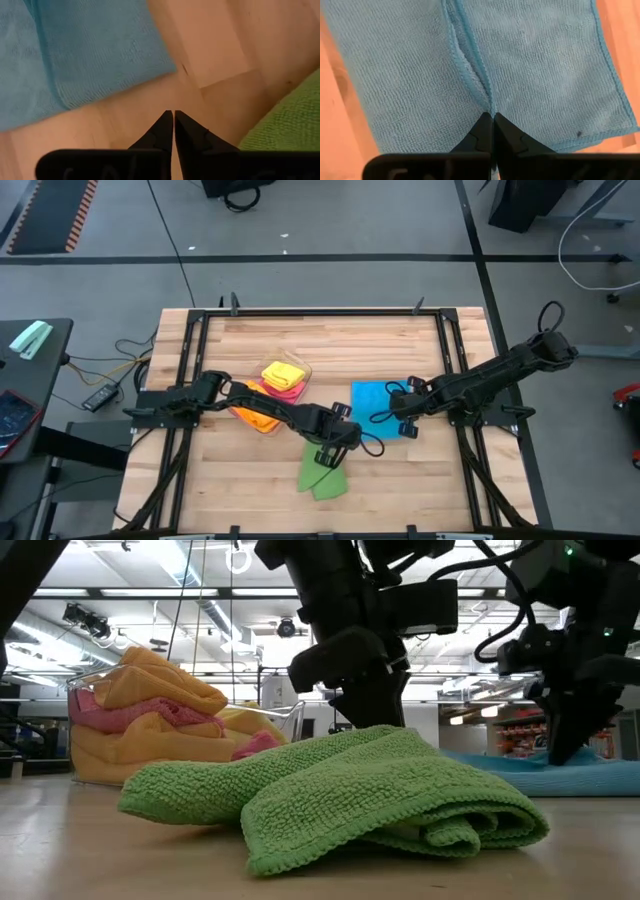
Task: Fold microfiber towels
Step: Fold the blue microfiber towel
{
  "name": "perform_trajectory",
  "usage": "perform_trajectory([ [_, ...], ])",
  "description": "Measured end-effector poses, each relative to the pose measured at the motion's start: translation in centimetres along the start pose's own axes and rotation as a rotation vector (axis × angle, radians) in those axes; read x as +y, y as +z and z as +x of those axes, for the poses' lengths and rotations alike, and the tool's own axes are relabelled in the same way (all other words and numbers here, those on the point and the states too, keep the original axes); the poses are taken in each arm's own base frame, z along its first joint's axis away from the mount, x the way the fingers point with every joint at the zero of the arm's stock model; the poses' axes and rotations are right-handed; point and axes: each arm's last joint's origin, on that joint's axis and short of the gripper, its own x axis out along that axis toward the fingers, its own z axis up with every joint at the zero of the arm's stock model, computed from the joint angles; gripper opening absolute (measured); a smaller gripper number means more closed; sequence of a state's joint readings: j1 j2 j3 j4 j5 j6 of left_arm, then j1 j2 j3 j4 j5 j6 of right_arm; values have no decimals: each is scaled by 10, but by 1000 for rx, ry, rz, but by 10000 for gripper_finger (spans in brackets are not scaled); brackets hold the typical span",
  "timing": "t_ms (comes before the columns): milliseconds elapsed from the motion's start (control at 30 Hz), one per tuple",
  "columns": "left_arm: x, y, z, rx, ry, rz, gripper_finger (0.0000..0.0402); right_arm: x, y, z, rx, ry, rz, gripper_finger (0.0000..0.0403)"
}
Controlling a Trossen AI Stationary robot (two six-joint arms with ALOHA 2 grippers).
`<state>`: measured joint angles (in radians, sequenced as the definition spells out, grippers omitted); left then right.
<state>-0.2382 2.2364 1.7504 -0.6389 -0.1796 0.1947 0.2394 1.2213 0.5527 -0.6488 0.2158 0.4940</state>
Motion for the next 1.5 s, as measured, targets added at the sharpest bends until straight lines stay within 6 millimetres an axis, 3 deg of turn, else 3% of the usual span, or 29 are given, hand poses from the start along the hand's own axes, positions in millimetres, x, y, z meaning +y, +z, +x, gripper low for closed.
perform_trajectory([
  [367,0,-1,0,7,-1,-28,11,-4,-9,11,6,2,20,29],
  [633,0,1,0,-6,2,-7,42,-4,-9,11,15,-2,35,100],
  [767,2,7,0,-75,19,47,60,-5,-5,0,66,-39,39,134],
  [1033,13,9,1,-104,69,59,117,-2,7,-17,34,-90,-15,159],
  [1167,21,8,2,-103,82,43,132,9,9,-18,-18,-34,-116,157],
  [1300,18,7,8,-142,91,76,135,29,6,-22,-110,43,-269,156],
  [1500,16,-4,19,-128,104,196,152,47,-12,-14,-194,94,-374,170],
])
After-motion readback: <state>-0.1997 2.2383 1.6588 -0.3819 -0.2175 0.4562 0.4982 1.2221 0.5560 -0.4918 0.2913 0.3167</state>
